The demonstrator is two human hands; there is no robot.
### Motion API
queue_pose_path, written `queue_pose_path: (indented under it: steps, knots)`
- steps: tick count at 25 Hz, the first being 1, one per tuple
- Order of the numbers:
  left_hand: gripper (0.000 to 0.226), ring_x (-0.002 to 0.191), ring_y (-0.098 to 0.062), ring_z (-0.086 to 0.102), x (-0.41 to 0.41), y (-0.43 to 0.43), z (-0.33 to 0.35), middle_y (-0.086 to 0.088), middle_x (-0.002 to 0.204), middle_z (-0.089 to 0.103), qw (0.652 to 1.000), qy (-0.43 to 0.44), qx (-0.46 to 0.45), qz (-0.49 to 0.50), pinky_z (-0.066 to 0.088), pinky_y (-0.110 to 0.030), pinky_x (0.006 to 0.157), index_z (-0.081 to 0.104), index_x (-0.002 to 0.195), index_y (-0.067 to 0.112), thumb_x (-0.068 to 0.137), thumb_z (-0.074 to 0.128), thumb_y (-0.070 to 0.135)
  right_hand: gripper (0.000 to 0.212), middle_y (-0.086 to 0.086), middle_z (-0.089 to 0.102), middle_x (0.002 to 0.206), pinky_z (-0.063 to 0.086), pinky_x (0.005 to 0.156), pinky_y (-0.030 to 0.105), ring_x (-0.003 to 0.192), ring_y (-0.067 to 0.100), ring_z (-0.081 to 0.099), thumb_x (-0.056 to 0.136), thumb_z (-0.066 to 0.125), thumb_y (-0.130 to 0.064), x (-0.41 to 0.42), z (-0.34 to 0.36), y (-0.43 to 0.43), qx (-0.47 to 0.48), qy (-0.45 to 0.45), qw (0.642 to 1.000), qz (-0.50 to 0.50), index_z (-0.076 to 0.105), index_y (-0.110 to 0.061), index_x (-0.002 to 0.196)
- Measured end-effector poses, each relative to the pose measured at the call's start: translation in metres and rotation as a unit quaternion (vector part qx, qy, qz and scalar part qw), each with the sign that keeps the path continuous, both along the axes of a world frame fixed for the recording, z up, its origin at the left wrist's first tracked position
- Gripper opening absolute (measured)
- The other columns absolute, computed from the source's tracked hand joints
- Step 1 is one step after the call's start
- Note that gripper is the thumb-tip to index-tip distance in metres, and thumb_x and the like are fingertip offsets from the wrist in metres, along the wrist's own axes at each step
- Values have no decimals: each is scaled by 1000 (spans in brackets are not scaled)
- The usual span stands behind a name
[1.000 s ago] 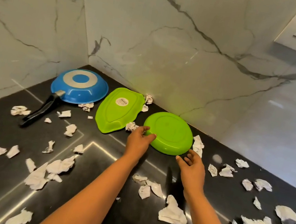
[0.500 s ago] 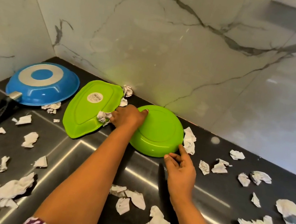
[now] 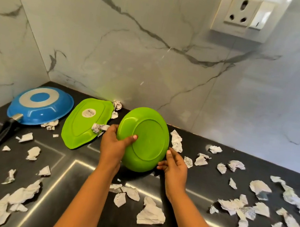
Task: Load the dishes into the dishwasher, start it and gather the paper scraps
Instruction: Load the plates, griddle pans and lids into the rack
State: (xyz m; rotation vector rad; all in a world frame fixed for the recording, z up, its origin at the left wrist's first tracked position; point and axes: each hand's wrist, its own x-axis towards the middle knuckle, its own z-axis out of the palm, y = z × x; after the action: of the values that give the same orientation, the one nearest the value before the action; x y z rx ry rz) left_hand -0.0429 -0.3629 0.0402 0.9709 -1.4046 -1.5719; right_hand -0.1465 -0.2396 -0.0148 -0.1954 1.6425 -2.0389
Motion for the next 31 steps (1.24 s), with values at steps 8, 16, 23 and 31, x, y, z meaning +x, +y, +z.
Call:
queue_pose_path:
  steps: [8,16,23,31]
  knots:
    - [11,63,3,54,55,92,38,13,63,61,977,82,-43,-191,45,-17,61,58,76,12,85,63,15,57,24,61,109,58,66,43,85,42,65,87,37,-63,37,34,109,-86,-251,963,41,56,-14,111]
    - [47,98,-21,62,35,181,48,-7,116,61,939,82,124,-310,51,-38,84,48,125,22,85,50,44,25,18,70,100,52,84,52,89,35,67,85,59,-18,62,66,218,-91,-192,972,-105,68,-4,105]
    - [31,79,-30,65,31,238,63,-14,82,71,942,23,189,-275,52,-50,82,67,90,8,97,47,31,33,7,72,104,57,77,41,89,20,69,94,44,-4,63,95,288,-185,-94,964,-168,64,-19,115]
    - [34,80,-32,62,18,368,80,-17,82,67,946,-32,145,-288,48,-54,86,66,79,6,92,56,35,28,25,68,95,49,86,60,91,40,65,91,56,-21,82,110,420,-91,-87,959,-254,66,5,99]
